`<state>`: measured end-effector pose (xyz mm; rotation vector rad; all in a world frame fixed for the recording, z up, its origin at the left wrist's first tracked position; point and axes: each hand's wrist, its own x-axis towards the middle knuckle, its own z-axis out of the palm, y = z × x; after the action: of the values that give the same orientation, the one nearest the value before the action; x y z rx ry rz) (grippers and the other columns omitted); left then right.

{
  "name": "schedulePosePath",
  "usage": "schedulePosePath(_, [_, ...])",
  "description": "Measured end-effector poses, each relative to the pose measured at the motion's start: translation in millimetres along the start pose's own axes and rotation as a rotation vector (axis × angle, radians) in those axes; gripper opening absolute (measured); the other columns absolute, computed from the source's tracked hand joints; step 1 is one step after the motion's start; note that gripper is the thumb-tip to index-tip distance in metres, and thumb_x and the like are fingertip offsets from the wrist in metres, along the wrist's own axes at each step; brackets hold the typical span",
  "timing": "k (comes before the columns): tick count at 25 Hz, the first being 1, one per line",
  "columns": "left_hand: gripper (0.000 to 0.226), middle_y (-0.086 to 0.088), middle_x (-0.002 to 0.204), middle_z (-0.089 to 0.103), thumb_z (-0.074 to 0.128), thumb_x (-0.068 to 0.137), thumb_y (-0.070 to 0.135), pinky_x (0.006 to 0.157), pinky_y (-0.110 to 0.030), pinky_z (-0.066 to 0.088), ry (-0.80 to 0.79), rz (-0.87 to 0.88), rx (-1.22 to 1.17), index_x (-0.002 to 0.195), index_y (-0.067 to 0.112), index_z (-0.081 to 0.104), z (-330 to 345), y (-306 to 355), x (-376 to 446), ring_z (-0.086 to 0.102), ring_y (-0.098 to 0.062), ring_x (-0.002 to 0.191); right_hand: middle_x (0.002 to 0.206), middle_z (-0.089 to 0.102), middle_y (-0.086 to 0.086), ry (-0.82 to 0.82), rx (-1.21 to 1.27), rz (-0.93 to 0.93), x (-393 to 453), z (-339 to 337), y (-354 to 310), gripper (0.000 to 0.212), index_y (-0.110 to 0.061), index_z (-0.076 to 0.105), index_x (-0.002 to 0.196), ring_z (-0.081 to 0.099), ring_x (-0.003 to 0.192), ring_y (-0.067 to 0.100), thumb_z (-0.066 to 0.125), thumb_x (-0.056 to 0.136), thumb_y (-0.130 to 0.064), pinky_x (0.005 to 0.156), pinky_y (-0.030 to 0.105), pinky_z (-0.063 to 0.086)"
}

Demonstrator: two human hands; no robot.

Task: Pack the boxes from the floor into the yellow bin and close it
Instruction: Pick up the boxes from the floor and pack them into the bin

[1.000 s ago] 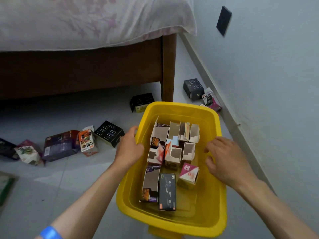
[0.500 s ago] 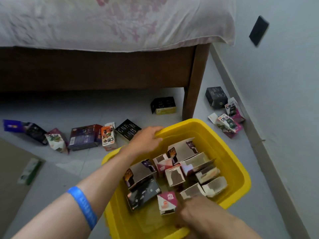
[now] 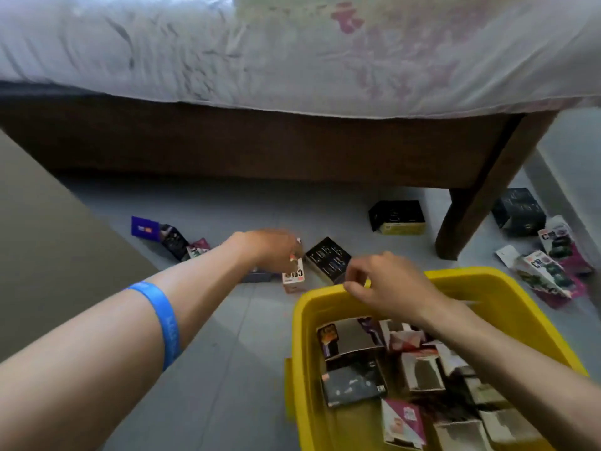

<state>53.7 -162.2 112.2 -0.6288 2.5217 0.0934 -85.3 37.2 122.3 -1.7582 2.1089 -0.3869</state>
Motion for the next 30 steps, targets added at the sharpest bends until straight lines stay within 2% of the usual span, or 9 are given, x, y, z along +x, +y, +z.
schedulePosePath(3, [0.018,0.0,0.109,0.067,0.059,0.091,0.041,0.059,-0.027,0.04,0.067,-0.075,-0.1,0.104,0.029,0.062,39.6,-52.1,-9.5,0.055,-0.015,0.077,0.091,0.069,0.001,-0.057,-0.128,0.044,63.0,23.9,-14.2,0.013,-0.022,0.064,0.091,0.062,0.081,0.02,0.057,0.09,-0.033,0.069,0.037,0.054])
schedulePosePath(6, [0.031,-0.007,0.122,0.064,0.057,0.091,0.03,0.079,-0.036,0.053,0.082,-0.17,-0.238,0.121,0.024,0.063,89.3,-70.1,4.1,0.062,-0.027,0.102,0.101,0.068,0.009,-0.237,-0.305,0.138,94.3,58.0,-19.8,0.016,-0.019,0.061,0.092,0.063,0.089,0.03,0.049,0.091,-0.03,0.068,0.034,0.047])
schedulePosePath(10, [0.04,-0.009,0.127,0.063,0.056,0.089,0.019,0.085,-0.041,0.054,0.21,-0.162,-0.402,0.128,0.025,0.06,108.8,-60.8,39.3,0.062,-0.031,0.11,0.111,0.067,0.007,-0.4,-0.2,0.27,105.2,64.9,-11.3,0.026,-0.023,0.068,0.105,0.061,0.097,0.026,0.055,0.089,-0.038,0.075,0.032,0.048])
schedulePosePath(14, [0.063,-0.012,0.153,0.029,0.056,0.095,0.032,0.103,-0.05,0.043,0.126,-0.117,-0.385,0.152,0.034,0.029,114.6,-36.8,90.0,0.033,-0.038,0.138,0.107,0.063,0.0,-0.429,-0.016,0.411,113.2,71.3,14.6,0.023,-0.029,0.064,0.098,0.059,0.095,0.02,0.072,0.079,-0.039,0.078,0.032,0.049])
schedulePosePath(16, [0.064,-0.012,0.156,0.017,0.055,0.095,0.041,0.107,-0.052,0.038,0.058,-0.163,-0.44,0.152,0.034,0.026,121.9,-29.7,103.3,0.027,-0.04,0.14,0.104,0.059,-0.003,-0.466,0.061,0.466,117.4,77.0,23.4,0.031,-0.031,0.061,0.099,0.057,0.096,0.019,0.077,0.075,-0.041,0.076,0.031,0.046])
schedulePosePath(20, [0.04,-0.015,0.143,0.026,0.06,0.093,0.023,0.089,-0.045,0.048,0.219,-0.269,-0.457,0.131,0.022,0.05,140.9,-5.9,94.5,0.052,-0.042,0.113,0.121,0.06,0.005,-0.511,-0.217,0.438,137.3,83.7,43.9,0.062,-0.02,0.055,0.124,0.059,0.106,0.027,0.079,0.072,-0.043,0.078,0.033,0.046])
schedulePosePath(23, [0.065,-0.012,0.143,0.028,0.074,0.081,0.021,0.081,-0.04,0.049,0.186,-0.246,-0.485,0.136,0.027,0.039,158.3,2.0,62.1,0.052,-0.038,0.112,0.126,0.054,0.01,-0.424,-0.338,0.464,152.5,97.4,55.5,0.085,-0.018,0.036,0.136,0.055,0.115,0.033,0.077,0.068,-0.049,0.089,0.04,0.049])
schedulePosePath(26, [0.091,-0.01,0.144,0.034,0.078,0.075,0.032,0.092,-0.045,0.048,0.184,-0.311,-0.593,0.148,0.034,0.025,152.4,-20.3,29.8,0.048,-0.037,0.122,0.133,0.053,0.013,-0.497,-0.317,0.541,179.5,108.3,63.0,0.112,-0.015,0.024,0.145,0.054,0.118,0.038,0.076,0.058,-0.064,0.093,0.047,0.05])
schedulePosePath(30, [0.091,-0.006,0.14,0.046,0.075,0.073,0.036,0.094,-0.044,0.048,0.223,-0.313,-0.616,0.148,0.036,0.024,126.3,-43.6,-12.3,0.051,-0.032,0.122,0.138,0.051,0.014,-0.659,-0.422,0.526,194.7,114.8,75.5,0.112,-0.019,0.035,0.144,0.052,0.12,0.039,0.079,0.049,-0.058,0.094,0.051,0.05])
